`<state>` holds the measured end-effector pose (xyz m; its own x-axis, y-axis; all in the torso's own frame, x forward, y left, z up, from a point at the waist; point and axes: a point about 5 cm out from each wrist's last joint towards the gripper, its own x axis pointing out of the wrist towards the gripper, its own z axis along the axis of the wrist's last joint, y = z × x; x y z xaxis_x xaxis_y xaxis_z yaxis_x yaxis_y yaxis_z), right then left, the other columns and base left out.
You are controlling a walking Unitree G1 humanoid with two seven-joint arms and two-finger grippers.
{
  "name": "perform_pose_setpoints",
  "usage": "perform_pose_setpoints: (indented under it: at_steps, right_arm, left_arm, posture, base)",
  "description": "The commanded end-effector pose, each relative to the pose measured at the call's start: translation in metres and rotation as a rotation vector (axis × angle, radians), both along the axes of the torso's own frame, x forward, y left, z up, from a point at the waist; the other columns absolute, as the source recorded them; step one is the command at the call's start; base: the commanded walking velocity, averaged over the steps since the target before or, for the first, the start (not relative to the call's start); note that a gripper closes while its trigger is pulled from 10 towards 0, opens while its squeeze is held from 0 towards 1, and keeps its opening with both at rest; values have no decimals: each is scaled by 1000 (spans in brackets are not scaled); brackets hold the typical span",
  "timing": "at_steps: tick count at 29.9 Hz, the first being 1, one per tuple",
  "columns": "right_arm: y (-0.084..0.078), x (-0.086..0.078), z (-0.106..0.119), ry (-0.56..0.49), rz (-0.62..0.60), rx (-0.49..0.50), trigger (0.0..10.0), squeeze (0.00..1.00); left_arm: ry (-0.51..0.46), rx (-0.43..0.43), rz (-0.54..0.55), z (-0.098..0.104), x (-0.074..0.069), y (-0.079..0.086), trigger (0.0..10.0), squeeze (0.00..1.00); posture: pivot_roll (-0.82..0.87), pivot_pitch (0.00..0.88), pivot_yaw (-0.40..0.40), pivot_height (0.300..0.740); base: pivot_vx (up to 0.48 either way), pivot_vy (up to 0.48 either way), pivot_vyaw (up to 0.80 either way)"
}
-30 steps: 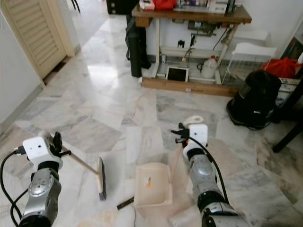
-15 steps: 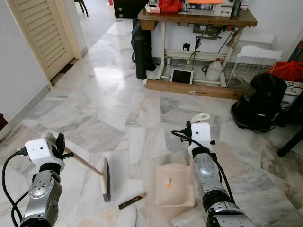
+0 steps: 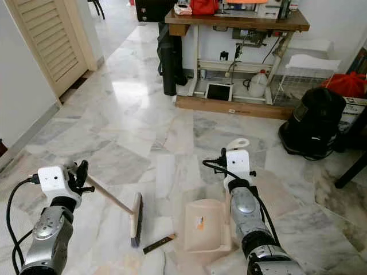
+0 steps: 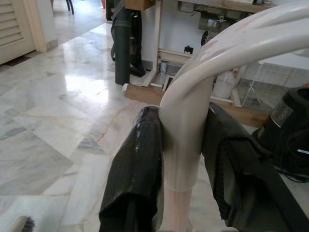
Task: Sweep floor
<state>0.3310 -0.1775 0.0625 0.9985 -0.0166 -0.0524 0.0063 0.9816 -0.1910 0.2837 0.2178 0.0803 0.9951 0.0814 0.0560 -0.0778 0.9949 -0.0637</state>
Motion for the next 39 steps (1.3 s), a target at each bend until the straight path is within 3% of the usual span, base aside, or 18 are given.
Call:
perform_pose_setpoints:
  at_steps: [1,10,24,32,39]
  right_arm:
    - [1,2,5,-29,10,-10,10000,0]
    - [6,2,3,-14,32,-10,10000,0]
    - [18,4,-3,52,49,15,10000,0]
    - [24,1,-10,85,51,17,10000,0]
    - [26,-1,-13,99,46,20,10000,0]
  left_arm:
    - [-55,37,-54,17,3,0,10000,0]
    - [-35,53,-126,23,-5,2,10000,0]
    - [-28,92,-124,27,-15,2,10000,0]
    - [-105,160,-78,56,-17,16,10000,0]
    - [-72,241,-81,56,-23,23,10000,0]
  posture:
    - [-52,49,14,740]
    - [-36,78,3,740]
    - [-15,109,-12,740]
    - [5,117,-19,740]
    - [6,119,-19,740]
  base:
    - [0,0,0]
    - [0,0,0]
    - [0,0,0]
    - [0,0,0]
    - [0,0,0]
